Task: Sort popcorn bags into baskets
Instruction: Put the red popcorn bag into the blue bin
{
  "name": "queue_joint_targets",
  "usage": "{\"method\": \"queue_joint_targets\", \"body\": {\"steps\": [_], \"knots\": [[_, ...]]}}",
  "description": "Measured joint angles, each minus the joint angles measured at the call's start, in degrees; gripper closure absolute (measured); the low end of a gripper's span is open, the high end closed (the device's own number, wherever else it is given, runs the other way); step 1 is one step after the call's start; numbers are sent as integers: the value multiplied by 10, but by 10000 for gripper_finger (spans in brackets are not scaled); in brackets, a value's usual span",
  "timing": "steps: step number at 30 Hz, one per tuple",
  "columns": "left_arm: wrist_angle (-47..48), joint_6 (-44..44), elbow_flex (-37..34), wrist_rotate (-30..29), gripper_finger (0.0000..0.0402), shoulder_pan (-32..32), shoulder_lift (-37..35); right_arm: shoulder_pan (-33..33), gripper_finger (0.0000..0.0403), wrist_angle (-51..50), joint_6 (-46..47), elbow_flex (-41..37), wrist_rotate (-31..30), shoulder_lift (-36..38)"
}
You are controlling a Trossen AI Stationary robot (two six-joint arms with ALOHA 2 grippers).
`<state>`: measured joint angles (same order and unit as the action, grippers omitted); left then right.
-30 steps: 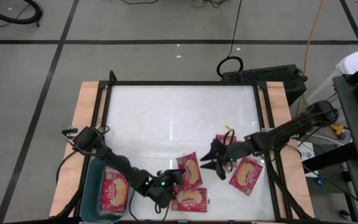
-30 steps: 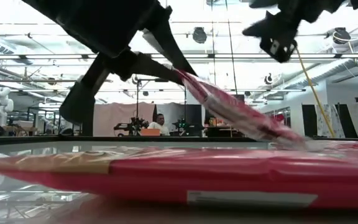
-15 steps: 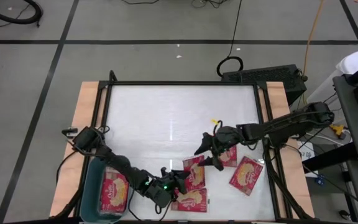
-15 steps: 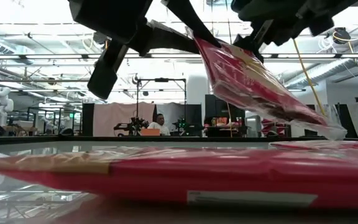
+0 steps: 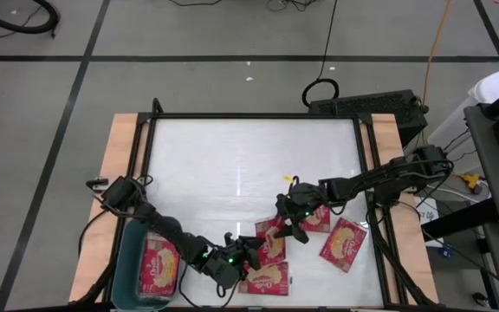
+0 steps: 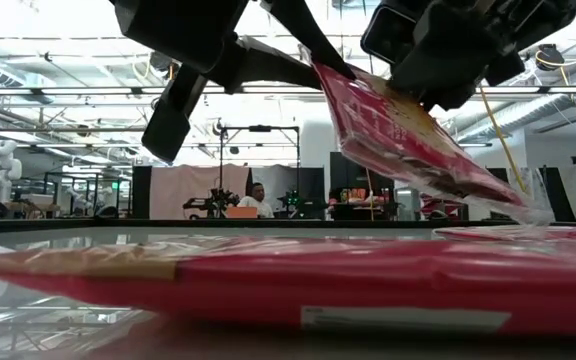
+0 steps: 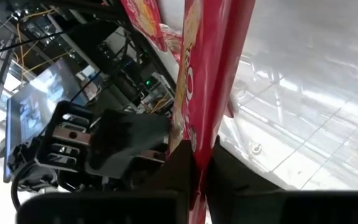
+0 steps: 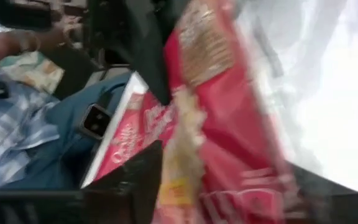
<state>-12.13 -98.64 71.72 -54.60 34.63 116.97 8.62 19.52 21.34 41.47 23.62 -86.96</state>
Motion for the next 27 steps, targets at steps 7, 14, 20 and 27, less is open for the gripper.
{"method": "queue_joint_targets", "body": {"steps": [7,14,20,27], "knots": [[0,1,0,-53,344,0,0,2,339,26,-2,0,3,5],[-33,110,0,-82,259,0,0,2,387,14,-10,0,5,29],[-62,165,1,-169,141,17,0,4,376,-2,-14,-1,0,85],[-64,263,1,-222,76,42,-38,19,393,-88,-44,0,-31,184]]}}
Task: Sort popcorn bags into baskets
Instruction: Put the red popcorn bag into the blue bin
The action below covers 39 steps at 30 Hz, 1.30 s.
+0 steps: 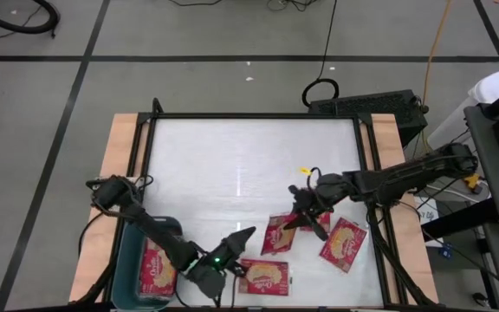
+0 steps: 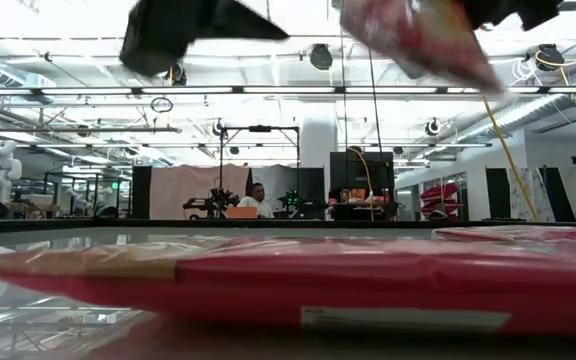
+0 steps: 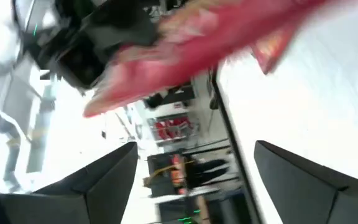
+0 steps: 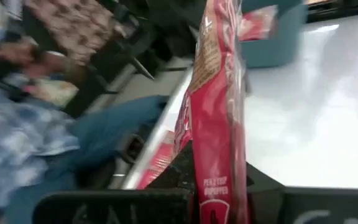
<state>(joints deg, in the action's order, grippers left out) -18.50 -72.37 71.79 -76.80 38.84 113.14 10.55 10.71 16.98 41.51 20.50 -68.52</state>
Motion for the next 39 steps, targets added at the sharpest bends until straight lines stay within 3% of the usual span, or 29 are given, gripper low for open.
{"method": "queue_joint_targets", "body": {"steps": [5,11,15,19,23,28,35,39], "knots": [[-3,143,0,-2,88,9,-62,30,391,-32,-21,-1,-100,27],[27,450,0,12,143,10,-168,76,390,-3,-66,0,-230,8],[139,667,0,134,177,9,-234,96,390,79,-89,-1,-292,-19],[236,839,0,297,203,-11,-276,102,390,174,-107,0,-297,-63],[311,919,0,345,212,-27,-277,102,390,257,-108,0,-297,-110],[376,987,0,392,188,-49,-263,102,390,327,-114,0,-297,-163],[381,1011,-1,413,141,-73,-237,100,390,385,-128,-1,-297,-195],[384,1031,-1,412,145,-84,-235,101,390,390,-132,-1,-296,-195]]}}
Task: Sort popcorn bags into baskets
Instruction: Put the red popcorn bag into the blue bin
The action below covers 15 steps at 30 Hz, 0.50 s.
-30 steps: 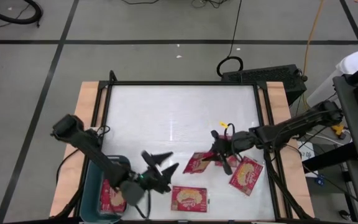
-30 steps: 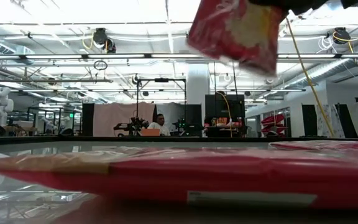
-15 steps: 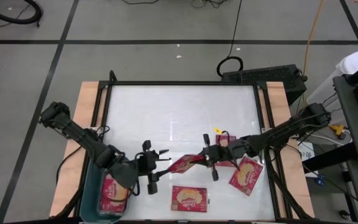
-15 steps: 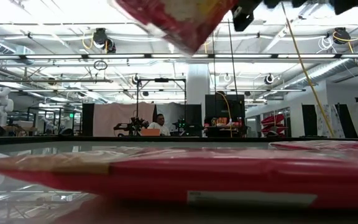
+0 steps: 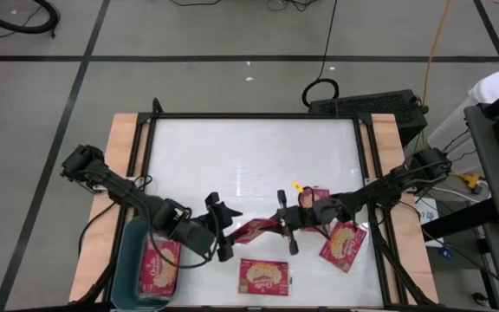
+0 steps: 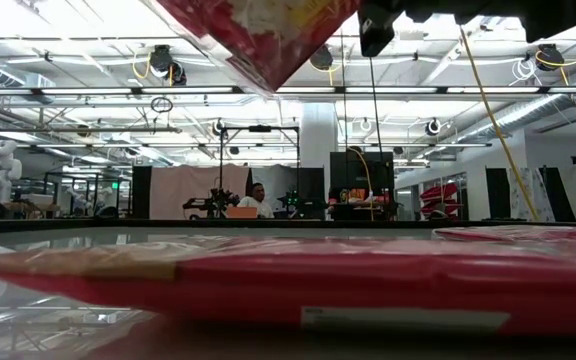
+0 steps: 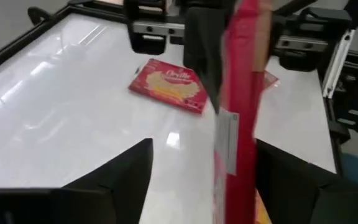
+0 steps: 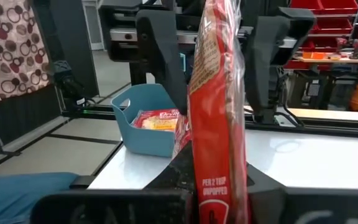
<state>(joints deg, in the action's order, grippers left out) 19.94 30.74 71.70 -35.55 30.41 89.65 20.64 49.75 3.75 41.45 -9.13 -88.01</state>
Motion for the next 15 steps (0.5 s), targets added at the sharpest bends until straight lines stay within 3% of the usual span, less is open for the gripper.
{"method": "queue_joint_targets", "body": {"steps": [3,12,15], "knots": [[0,5,0,21,185,-4,0,0,390,3,-4,0,0,0],[-2,-6,0,60,365,-15,0,1,389,11,-4,0,-21,0],[-1,-6,0,61,381,-15,0,4,378,8,-4,0,-36,0]]}}
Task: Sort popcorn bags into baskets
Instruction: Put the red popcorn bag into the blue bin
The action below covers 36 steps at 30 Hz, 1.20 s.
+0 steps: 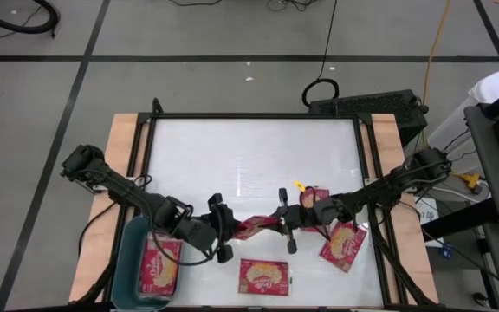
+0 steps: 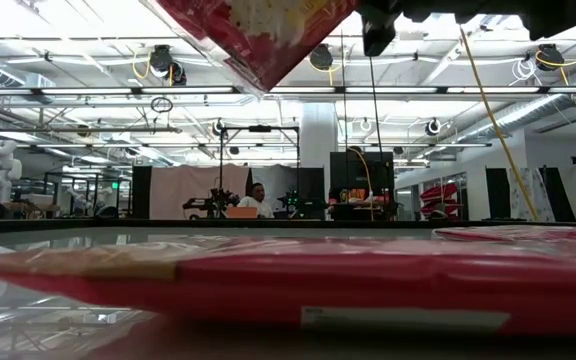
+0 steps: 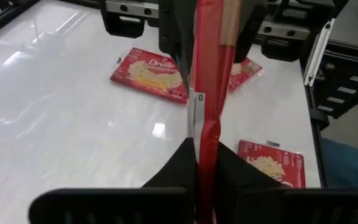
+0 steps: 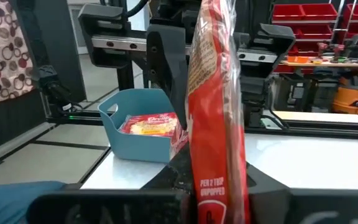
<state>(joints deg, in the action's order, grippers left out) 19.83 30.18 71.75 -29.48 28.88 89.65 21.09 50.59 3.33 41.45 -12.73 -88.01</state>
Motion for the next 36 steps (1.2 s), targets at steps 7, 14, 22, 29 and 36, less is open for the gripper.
{"method": "queue_joint_targets", "body": {"steps": [7,14,22,29,36], "knots": [[15,52,0,3,356,14,-16,-4,295,-3,-22,1,-9,9],[128,192,0,6,380,52,-74,-19,211,-38,-90,1,-11,16],[246,442,0,4,363,125,-141,-38,187,-116,-131,0,-8,17],[397,694,0,8,380,214,-166,-42,196,-120,-137,0,-7,17],[499,928,0,11,366,317,-162,-42,197,-123,-150,0,-6,17]]}}
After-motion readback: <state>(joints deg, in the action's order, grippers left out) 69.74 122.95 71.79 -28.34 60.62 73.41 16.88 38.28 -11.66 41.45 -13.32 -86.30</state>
